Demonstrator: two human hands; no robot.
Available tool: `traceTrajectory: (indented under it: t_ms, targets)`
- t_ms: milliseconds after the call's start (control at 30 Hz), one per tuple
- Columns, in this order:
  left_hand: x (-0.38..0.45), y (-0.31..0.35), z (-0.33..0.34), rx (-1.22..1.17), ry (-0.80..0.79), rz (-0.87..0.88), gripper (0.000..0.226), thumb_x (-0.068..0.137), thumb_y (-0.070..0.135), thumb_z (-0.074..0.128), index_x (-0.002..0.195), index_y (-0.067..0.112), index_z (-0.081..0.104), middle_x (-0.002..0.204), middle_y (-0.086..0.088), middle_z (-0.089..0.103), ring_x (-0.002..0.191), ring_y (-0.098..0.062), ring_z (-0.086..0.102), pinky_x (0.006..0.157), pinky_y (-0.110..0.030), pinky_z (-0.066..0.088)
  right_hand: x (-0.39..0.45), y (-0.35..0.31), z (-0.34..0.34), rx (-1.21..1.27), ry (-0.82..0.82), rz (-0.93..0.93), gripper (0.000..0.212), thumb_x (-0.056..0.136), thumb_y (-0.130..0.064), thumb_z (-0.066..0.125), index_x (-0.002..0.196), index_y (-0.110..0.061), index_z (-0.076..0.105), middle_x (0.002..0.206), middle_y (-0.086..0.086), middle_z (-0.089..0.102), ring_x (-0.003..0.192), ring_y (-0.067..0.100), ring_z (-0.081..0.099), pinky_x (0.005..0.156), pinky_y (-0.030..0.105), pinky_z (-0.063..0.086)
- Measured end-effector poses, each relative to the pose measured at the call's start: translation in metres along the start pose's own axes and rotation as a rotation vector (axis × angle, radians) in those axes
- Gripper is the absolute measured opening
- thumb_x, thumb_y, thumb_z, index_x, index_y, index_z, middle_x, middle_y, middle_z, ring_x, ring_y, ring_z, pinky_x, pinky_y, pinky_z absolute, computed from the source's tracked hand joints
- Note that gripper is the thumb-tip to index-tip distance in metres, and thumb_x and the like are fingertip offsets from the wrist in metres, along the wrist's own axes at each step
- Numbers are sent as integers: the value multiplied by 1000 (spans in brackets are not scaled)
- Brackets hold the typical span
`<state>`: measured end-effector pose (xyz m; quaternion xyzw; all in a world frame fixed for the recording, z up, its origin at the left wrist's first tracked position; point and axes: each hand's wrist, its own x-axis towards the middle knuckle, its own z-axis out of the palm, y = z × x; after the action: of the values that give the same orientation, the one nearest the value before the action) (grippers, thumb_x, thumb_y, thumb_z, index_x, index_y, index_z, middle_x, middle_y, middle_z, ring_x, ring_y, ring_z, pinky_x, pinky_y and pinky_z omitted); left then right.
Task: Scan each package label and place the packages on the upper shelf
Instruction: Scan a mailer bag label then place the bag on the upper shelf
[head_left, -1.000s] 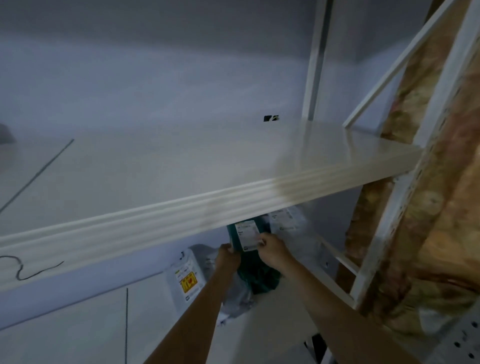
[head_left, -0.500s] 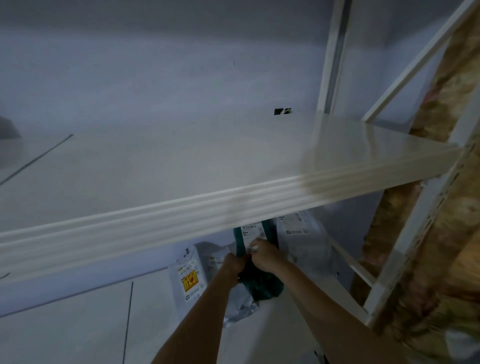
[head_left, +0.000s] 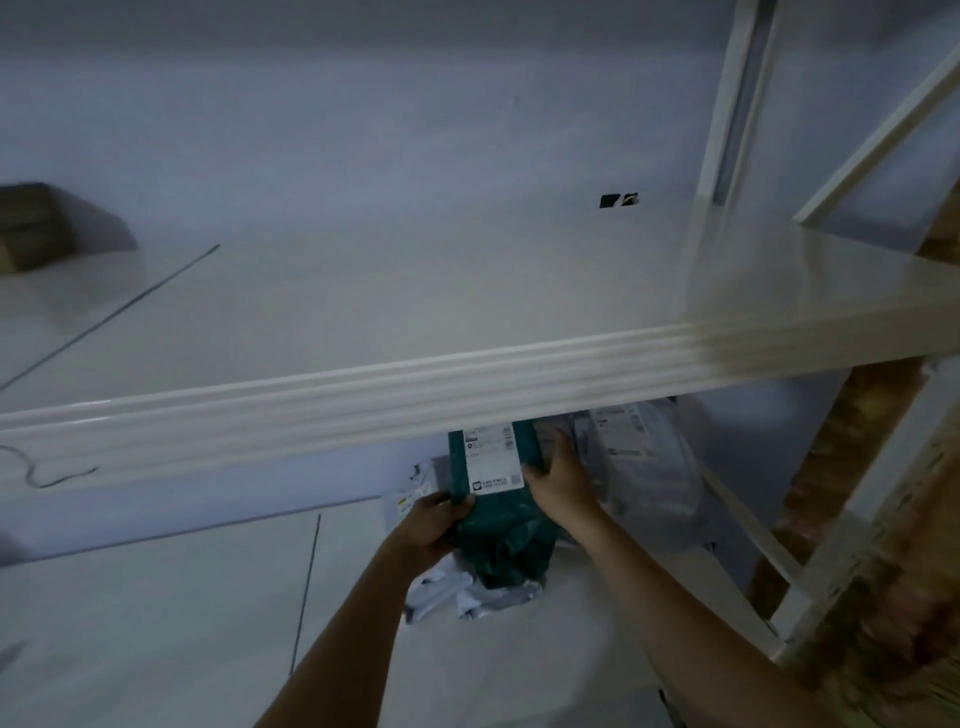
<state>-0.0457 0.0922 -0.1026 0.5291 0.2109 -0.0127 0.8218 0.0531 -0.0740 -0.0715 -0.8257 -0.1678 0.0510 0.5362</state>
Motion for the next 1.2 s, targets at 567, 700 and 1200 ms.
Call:
traceTrajectory:
  t_ms: [567,700,1200]
  targets:
    - [-148,0,-158,76,150,-30,74,75,31,85,136,11,48,125,-16,66,113,-34,66,95,-51,54,-90,-39,155,615,-794,452,53,79,-20,85,127,-18,63,116,7,75,104,25,73,83,38,61]
    - [-196,7,-213,47,203,-7,74,75,29,84,137,9,48,126,-16,65,113,-35,66,96,-51,54,-124,-72,209,586,-820,456,50,78,-21,86,123,-16,64,110,7,77,98,24,75,74,34,61]
    - [-332,9,-431,157,562,25,34,94,28,63,124,13,62,111,-10,68,99,-27,68,76,-34,59,-236,-167,424,501,-747,472,50,80,-7,81,127,-8,63,115,14,74,100,31,73,82,39,61]
